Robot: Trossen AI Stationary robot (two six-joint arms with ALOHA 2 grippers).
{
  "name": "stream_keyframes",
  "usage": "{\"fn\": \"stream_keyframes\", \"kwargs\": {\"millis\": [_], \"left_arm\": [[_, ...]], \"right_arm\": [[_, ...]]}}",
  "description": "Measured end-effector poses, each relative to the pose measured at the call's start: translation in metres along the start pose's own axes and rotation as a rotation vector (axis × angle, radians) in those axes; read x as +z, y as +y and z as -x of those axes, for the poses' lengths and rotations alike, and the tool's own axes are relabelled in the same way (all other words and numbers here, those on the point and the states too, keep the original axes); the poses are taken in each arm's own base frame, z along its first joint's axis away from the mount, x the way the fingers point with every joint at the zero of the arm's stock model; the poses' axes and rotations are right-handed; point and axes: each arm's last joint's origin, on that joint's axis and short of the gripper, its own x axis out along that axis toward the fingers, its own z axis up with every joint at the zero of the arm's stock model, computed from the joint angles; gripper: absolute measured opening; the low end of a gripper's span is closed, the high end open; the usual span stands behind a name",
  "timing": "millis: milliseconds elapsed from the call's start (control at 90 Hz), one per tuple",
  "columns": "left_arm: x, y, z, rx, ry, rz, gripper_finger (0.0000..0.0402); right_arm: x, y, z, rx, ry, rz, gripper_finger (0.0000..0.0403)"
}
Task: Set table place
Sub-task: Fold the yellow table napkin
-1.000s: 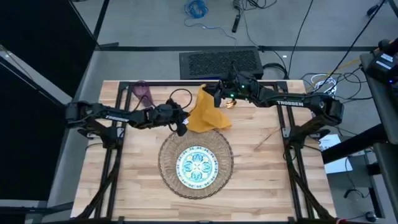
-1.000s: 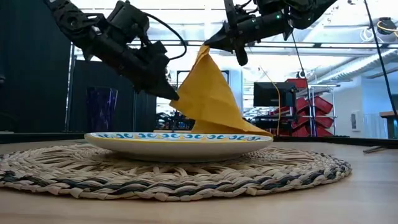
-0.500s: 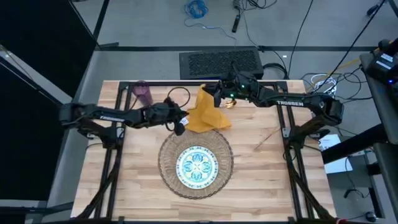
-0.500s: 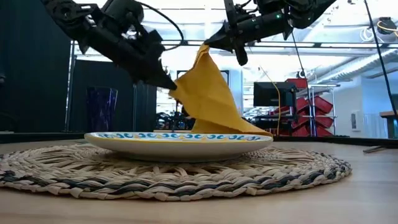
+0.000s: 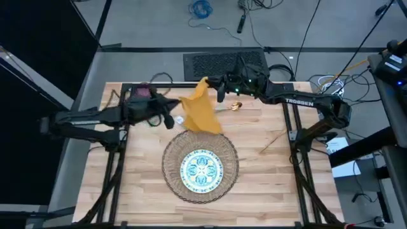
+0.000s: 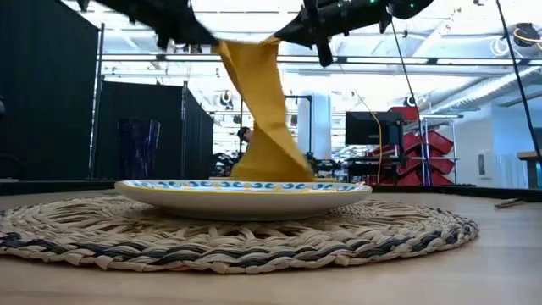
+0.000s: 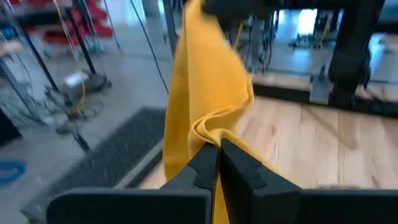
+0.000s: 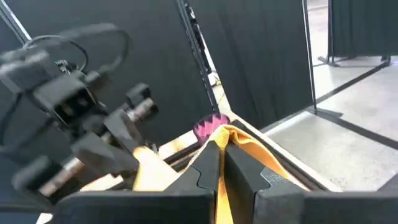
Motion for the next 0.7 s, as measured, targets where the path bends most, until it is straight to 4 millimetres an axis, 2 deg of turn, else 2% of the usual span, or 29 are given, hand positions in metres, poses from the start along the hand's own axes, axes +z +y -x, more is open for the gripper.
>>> {"fn": "stream_keyframes", "kwargs": {"millis": [100,244,456,700], "left_arm": [[0.029,0.005,0.009,-0.001,-0.035,-0.022,0.0],[0.055,0.009,0.018,-0.008,-0.031,-0.059,0.0],[0.076,0.017,0.03,0.005,-0.021,-0.126,0.0],[0.082,0.026,0.033,0.049,-0.003,-0.168,0.0]], "right_arm": [[0.002,0.0,-0.009,0.0,0.011,-0.002,0.0],[0.007,0.0,-0.024,0.014,0.01,0.0,0.0],[0.028,0.002,-0.042,0.027,0.015,0.038,0.0],[0.065,0.012,-0.04,0.029,-0.02,0.1,0.0]]}}
